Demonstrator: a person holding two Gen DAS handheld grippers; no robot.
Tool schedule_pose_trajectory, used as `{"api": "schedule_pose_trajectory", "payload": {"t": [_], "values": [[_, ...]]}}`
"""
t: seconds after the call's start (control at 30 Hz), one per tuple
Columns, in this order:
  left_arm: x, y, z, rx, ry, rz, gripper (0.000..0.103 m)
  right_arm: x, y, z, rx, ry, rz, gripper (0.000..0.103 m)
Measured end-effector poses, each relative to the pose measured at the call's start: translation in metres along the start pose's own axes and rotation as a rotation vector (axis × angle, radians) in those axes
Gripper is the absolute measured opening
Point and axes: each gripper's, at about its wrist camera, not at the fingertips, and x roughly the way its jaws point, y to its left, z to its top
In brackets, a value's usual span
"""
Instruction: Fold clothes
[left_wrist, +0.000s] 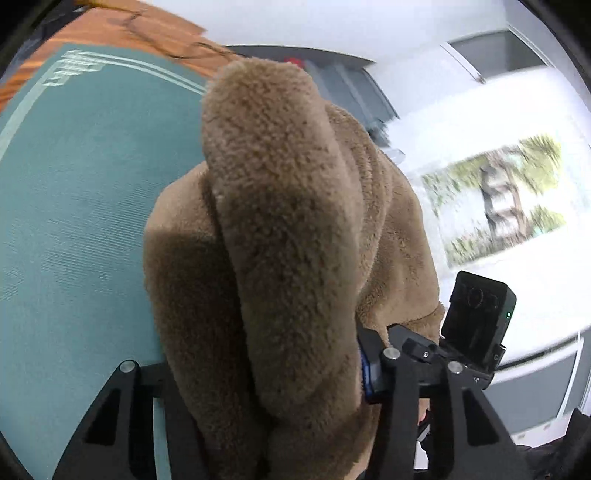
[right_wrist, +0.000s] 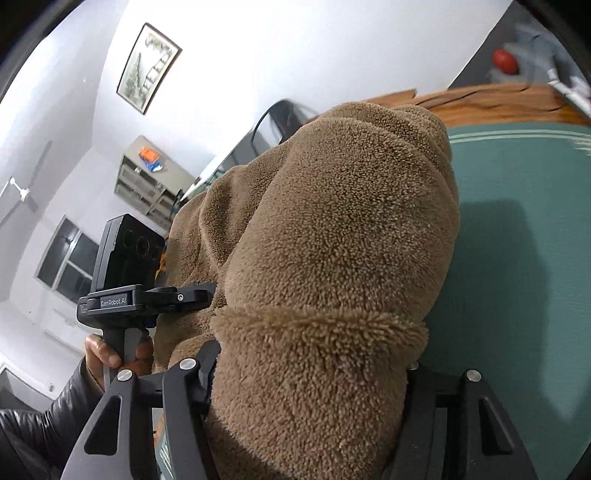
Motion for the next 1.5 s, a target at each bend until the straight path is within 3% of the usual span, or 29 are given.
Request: {"api": "schedule_pose_trajectory", "payload": {"t": [0.3, 0.5, 0.67, 0.9, 1.0, 1.07, 1.17, 1.3, 1.37, 1.43, 1.5], "values": [[0.115, -0.132, -0.053, 0.1, 0.134, -0.126, 0.057, -0.161, -0.058, -0.076, 0.103, -0.117, -0.172, 0.063], [0.196, -0.208, -0.087, 0.151, 0.216, -0.155, 0.057, -0.253, -0.119, -0.138, 0.222, -0.179, -0.251, 0.063], [0.257, -0.249, -0.099, 0.196, 0.238, -0.124, 0.057, -0.312, -0.182, -0.175, 0.266, -0.215, -0.305, 0.063], [0.319, -0.27, -0.09, 0.248, 0.245, 0.001, 0.057, -0.322, -0.249, -0.194, 0.322, -0.201, -0.351, 0.064], [0.327, -0.273, -0.089, 0.266, 0.231, 0.055, 0.069, -0.32, -0.266, -0.202, 0.347, -0.187, -0.348, 0.071], [0.325, -0.279, -0.098, 0.296, 0.217, 0.103, 0.078, -0.325, -0.273, -0.211, 0.359, -0.188, -0.345, 0.081], [0.311, -0.289, -0.1, 0.335, 0.167, 0.185, 0.081, -0.331, -0.27, -0.209, 0.326, -0.173, -0.391, 0.083], [0.273, -0.307, -0.093, 0.389, 0.047, 0.291, 0.081, -0.353, -0.247, -0.232, 0.273, -0.19, -0.497, 0.085], [0.25, -0.322, -0.094, 0.43, -0.034, 0.325, 0.081, -0.365, -0.233, -0.238, 0.237, -0.226, -0.616, 0.085], [0.223, -0.337, -0.087, 0.511, -0.084, 0.313, 0.081, -0.371, -0.204, -0.239, 0.135, -0.275, -0.736, 0.085], [0.211, -0.331, -0.119, 0.586, -0.093, 0.295, 0.082, -0.374, -0.175, -0.242, 0.026, -0.327, -0.816, 0.085]]}}
